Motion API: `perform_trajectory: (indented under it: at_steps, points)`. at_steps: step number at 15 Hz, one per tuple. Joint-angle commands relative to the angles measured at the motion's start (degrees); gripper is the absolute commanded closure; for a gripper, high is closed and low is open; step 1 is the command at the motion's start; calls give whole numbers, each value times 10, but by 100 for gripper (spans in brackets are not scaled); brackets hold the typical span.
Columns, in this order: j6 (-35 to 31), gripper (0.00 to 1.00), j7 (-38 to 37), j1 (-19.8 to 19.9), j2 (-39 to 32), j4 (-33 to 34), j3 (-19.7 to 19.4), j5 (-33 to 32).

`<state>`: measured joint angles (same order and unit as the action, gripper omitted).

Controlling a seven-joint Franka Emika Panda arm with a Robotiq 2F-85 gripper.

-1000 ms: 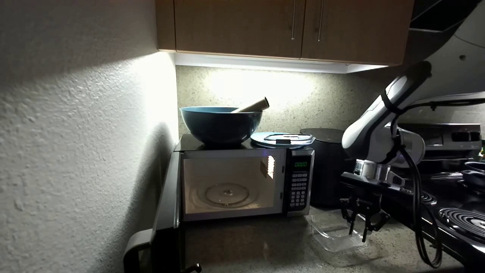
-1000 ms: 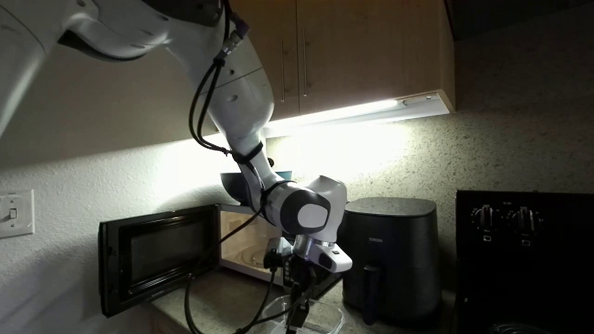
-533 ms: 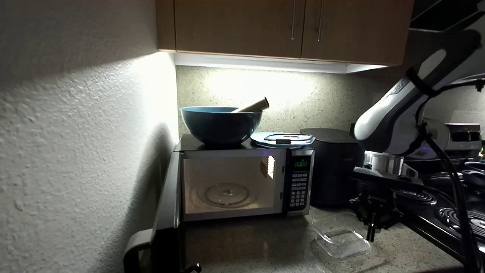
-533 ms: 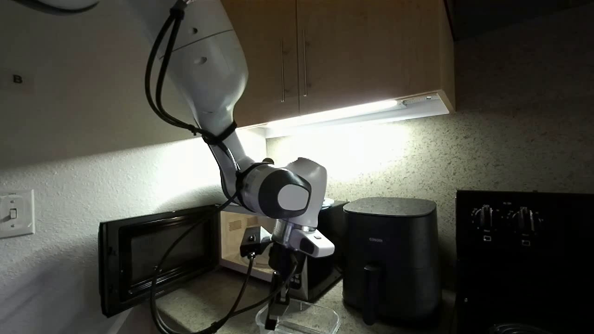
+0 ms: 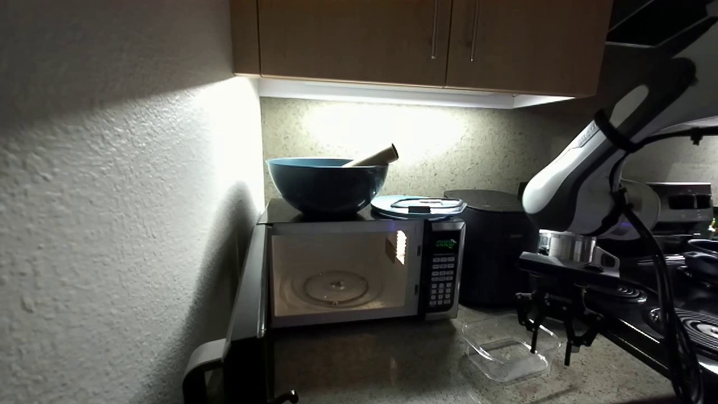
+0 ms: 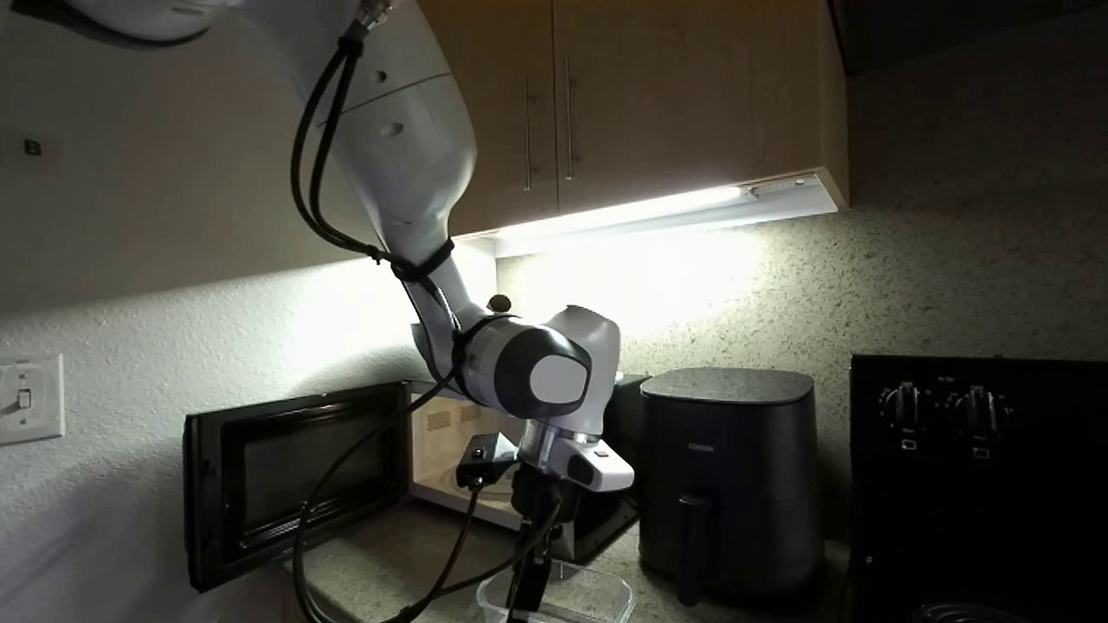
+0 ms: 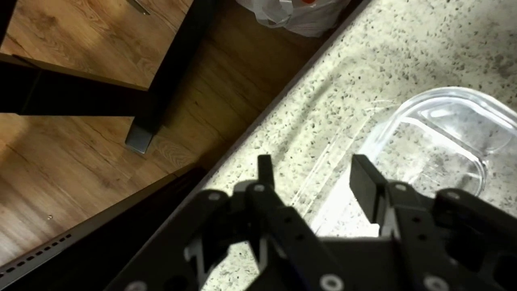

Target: Put the clear lunch box inside the microwave

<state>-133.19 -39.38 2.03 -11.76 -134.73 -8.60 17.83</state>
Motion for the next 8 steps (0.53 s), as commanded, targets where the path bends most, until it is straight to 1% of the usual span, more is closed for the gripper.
perform_trajectory:
  at_steps: [1, 3, 4, 8]
  points:
    - [10, 15, -32, 10, -34, 29, 0, 2]
    - [10, 3, -40, 11, -50, 43, -2, 2]
    - [10, 1, -42, 11, -58, 49, -3, 2]
    - [9, 0, -38, 9, -95, 76, 0, 1]
